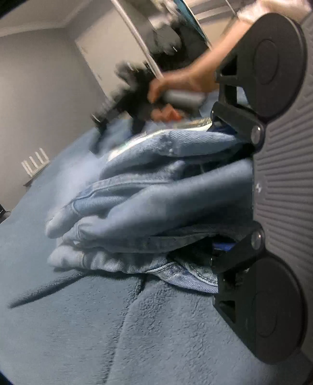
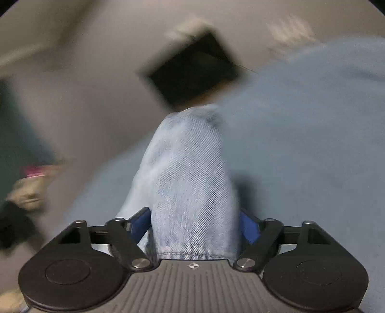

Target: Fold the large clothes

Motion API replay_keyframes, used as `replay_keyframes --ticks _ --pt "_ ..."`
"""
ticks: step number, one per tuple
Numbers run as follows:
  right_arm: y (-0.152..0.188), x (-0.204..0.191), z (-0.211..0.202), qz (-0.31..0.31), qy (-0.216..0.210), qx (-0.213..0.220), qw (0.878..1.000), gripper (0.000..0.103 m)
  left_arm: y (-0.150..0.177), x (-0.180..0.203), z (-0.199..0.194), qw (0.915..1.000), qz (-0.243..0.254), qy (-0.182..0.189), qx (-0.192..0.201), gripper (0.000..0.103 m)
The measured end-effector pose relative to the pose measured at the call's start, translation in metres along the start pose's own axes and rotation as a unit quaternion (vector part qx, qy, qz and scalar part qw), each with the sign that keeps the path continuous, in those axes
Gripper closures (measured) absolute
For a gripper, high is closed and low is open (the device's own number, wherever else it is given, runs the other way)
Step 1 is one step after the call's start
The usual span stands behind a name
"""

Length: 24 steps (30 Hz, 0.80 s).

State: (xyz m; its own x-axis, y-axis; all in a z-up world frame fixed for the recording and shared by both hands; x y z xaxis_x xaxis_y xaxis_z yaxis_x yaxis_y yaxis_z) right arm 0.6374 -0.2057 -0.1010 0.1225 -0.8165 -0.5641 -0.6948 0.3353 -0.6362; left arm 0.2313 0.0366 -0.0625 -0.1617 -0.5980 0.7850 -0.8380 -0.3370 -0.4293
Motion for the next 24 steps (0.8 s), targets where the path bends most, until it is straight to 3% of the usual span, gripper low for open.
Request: replay_keyframes --ticks 6,10,15,18,21,24 --pt "0.013 0.005 -0.015 0.024 -0.027 0.029 0.999 0.022 -0.006 -0.011 -0.002 1.0 -0.003 -0.006 -0.005 0.028" --pt "0.042 -0.017 -0.06 -0.039 -0.014 0.058 0.997 0.022 0.009 0.003 -0.007 0.999 0.027 -0.032 0.013 0.026" --pt "0.093 -0.045 -0.115 -0.102 0.0 0.05 0.994 0.02 0.02 0.016 -0.027 0.995 0.064 -0.066 0.041 0.025" --pt "0.127 -0.05 -0.147 -0.119 0.005 0.047 0.992 0.02 0.024 0.027 -0.033 0.9848 0.118 -0.113 0.059 0.025" --pt "0.158 -0.057 -0.166 -0.142 0.033 0.042 0.989 0.025 0.03 0.036 -0.035 0.9684 0.17 -0.167 0.074 0.025" --pt "0.175 -0.072 -0.171 -0.163 0.031 0.032 0.986 0.033 0.032 0.032 -0.038 0.9444 0.202 -0.242 0.094 0.025"
Point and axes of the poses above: each gripper's, at about its wrist camera, not at the fingertips, and z roughly the way its jaws point, x to its right, y to its underside, the point moved 4 cm from there along z, roughly the way its jaws point, and after that the axes turned 1 degree about y, right-handed, at the moved point
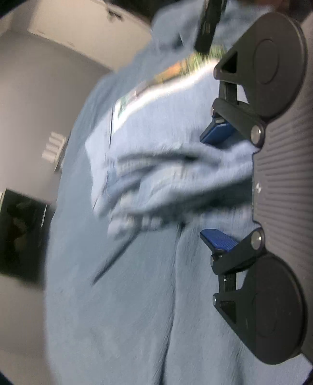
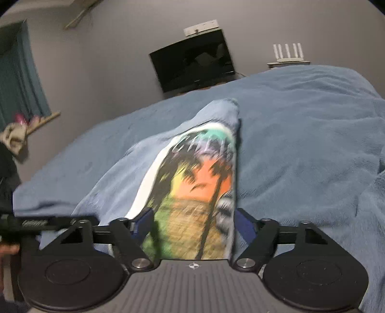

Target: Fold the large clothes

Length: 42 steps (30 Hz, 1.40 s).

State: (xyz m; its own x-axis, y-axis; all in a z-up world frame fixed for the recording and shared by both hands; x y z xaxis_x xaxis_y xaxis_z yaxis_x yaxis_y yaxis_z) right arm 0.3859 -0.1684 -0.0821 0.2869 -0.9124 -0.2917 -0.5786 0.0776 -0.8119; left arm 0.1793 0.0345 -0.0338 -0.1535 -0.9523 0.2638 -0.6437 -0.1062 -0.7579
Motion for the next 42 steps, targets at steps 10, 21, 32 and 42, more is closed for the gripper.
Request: replay_keyframes --ticks 10,21,32,42 --pt "0.019 -0.024 0.01 -0.102 0.038 0.021 0.994 0.03 -0.014 -0.009 -0.038 0.9964 -0.049 0.016 0.067 0.03" --pt "0.023 -0.027 0.009 -0.093 0.032 0.023 0.995 0.026 0.001 0.099 -0.036 0.9881 0.121 0.035 0.088 0.028" --pt "0.021 -0.023 0.013 -0.075 0.017 0.023 0.997 0.02 0.006 0.074 -0.014 0.9949 0.087 0.016 0.05 0.032" --pt "0.026 -0.03 0.018 -0.102 0.019 0.021 0.994 0.011 0.011 0.054 0.002 0.9989 0.037 0.027 0.004 0.029"
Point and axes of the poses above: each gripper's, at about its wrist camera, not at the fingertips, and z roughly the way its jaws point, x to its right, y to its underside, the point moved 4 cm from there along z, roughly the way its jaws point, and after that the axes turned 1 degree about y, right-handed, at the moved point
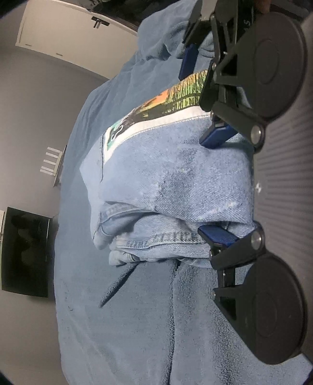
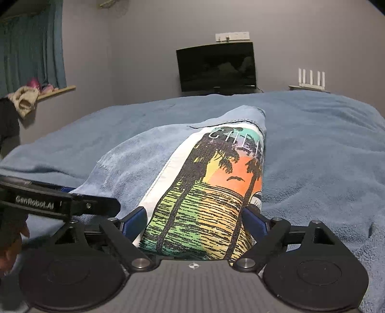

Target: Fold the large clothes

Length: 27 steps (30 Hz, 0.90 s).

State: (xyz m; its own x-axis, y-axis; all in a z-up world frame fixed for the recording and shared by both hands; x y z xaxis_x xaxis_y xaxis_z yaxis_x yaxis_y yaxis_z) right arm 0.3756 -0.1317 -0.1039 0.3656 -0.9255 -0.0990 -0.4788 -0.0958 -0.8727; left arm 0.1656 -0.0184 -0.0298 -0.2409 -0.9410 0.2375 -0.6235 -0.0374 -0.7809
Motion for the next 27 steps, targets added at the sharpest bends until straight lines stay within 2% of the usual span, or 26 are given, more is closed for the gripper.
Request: replay_keyframes --ticks 2,5,7,9,11,13,17,20,23,24,26,27 --pt "-0.001 0.001 -0.002 0.0 -0.007 0.0 1.0 0.011 0.003 0.0 0.002 1.0 0.009 -0.002 0.001 0.028" --pt "-0.004 0.024 -0.016 0.079 -0.004 -0.014 0.997 0.024 0.003 -0.003 0.003 1.0 0.001 0.005 -0.001 0.028" --pt "-0.002 0.04 -0.027 0.106 0.019 -0.024 0.994 0.024 0.003 -0.004 0.005 1.0 0.001 0.008 -0.001 0.028" --pt "0.008 0.048 -0.033 0.096 0.045 -0.047 0.993 0.023 0.004 -0.004 0.006 0.9999 -0.002 0.011 0.0 0.028" --pt "0.023 0.048 -0.028 0.093 0.039 -0.091 0.991 0.023 0.005 -0.006 0.007 0.9999 -0.006 0.014 0.001 0.028" --pt "0.03 0.04 -0.02 0.077 0.032 -0.108 0.991 0.027 0.005 -0.008 0.007 0.9997 -0.015 0.021 -0.001 0.027" --pt "0.033 0.019 -0.007 0.01 0.063 -0.073 0.995 0.029 0.005 -0.008 0.008 0.9996 -0.017 0.022 0.0 0.027" --pt "0.036 0.013 0.004 0.002 0.081 -0.053 0.995 0.037 0.005 -0.007 0.008 0.9996 -0.019 0.022 0.0 0.027" --pt "0.04 0.009 0.003 -0.012 0.095 -0.033 0.995 0.038 0.005 -0.008 0.008 0.9994 -0.022 0.025 0.001 0.027" --pt "0.04 0.007 -0.002 -0.015 0.1 -0.028 0.994 0.045 0.004 -0.008 0.007 0.9993 -0.025 0.027 0.001 0.027" --pt "0.039 0.004 -0.01 -0.013 0.11 -0.021 0.994 0.048 0.004 -0.009 0.007 0.9992 -0.028 0.028 0.0 0.027" --pt "0.039 0.007 -0.014 -0.004 0.119 -0.016 0.993 0.061 0.004 -0.009 0.007 0.9992 -0.028 0.03 -0.002 0.027"
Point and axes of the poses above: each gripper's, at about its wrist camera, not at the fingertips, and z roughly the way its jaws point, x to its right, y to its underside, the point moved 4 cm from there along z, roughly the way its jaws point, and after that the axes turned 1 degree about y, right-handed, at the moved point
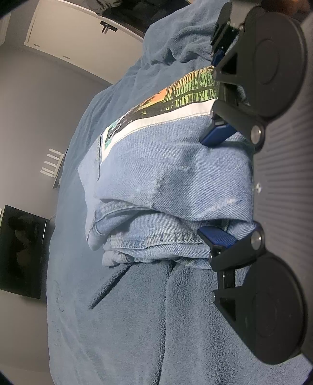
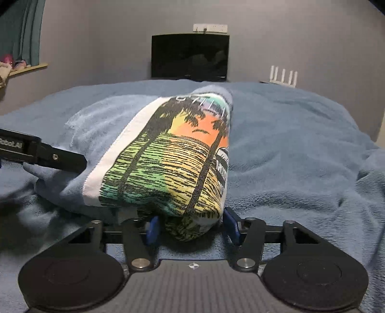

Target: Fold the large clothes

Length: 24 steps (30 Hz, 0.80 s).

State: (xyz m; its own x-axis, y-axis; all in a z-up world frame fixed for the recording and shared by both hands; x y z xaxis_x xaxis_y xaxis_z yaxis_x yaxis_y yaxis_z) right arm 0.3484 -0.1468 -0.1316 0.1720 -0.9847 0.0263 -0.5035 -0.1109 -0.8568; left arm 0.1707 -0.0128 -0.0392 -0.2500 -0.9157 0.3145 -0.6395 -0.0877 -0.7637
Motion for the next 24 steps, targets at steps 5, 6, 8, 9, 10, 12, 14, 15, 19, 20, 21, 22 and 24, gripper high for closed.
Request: replay_keyframes --ticks 5,6,8,9,10,12,14,15,19,20,21,22,24 --pt "0.006 0.021 0.011 0.054 -0.001 -0.028 0.998 0.049 0.001 0.003 0.003 0.9999 0.011 -0.004 -0.001 0.027" --pt "0.007 0.022 0.013 0.056 0.0 -0.028 0.998 0.047 0.002 0.002 0.004 0.9999 0.01 -0.003 -0.001 0.027" --pt "0.008 0.025 0.014 0.062 0.002 -0.031 0.998 0.044 0.002 0.0 0.004 1.0 0.009 0.0 -0.002 0.027" --pt "0.009 0.028 0.014 0.069 0.001 -0.033 0.997 0.041 0.002 0.0 0.004 0.9999 0.01 0.0 -0.002 0.027" --pt "0.009 0.03 0.017 0.074 0.001 -0.036 0.997 0.039 0.002 0.0 0.003 0.9999 0.012 -0.001 -0.002 0.027" --pt "0.01 0.034 0.019 0.083 -0.001 -0.04 0.996 0.037 0.004 0.002 0.002 0.9999 0.015 -0.007 -0.003 0.027" --pt "0.009 0.036 0.021 0.082 0.0 -0.042 0.996 0.036 0.005 0.004 0.0 0.9998 0.013 -0.017 -0.004 0.027" --pt "0.007 0.038 0.024 0.081 0.0 -0.042 0.996 0.036 0.005 0.005 -0.001 0.9997 0.012 -0.022 -0.003 0.027" --pt "0.005 0.041 0.028 0.089 -0.008 -0.044 0.995 0.034 0.008 0.013 -0.007 0.9989 0.021 -0.038 0.017 0.021" --pt "0.005 0.041 0.029 0.089 -0.008 -0.047 0.995 0.031 0.009 0.014 -0.009 0.9986 0.024 -0.042 0.021 0.017" --pt "0.005 0.039 0.028 0.086 -0.006 -0.05 0.995 0.025 0.011 0.015 -0.012 0.9982 0.026 -0.048 0.024 0.009" --pt "0.005 0.038 0.023 0.084 -0.004 -0.048 0.995 0.021 0.012 0.017 -0.016 0.9981 0.028 -0.049 0.025 0.009" --pt "0.002 0.035 0.01 0.077 -0.008 -0.037 0.996 0.011 0.015 0.024 -0.03 0.997 0.041 -0.056 0.034 0.008"
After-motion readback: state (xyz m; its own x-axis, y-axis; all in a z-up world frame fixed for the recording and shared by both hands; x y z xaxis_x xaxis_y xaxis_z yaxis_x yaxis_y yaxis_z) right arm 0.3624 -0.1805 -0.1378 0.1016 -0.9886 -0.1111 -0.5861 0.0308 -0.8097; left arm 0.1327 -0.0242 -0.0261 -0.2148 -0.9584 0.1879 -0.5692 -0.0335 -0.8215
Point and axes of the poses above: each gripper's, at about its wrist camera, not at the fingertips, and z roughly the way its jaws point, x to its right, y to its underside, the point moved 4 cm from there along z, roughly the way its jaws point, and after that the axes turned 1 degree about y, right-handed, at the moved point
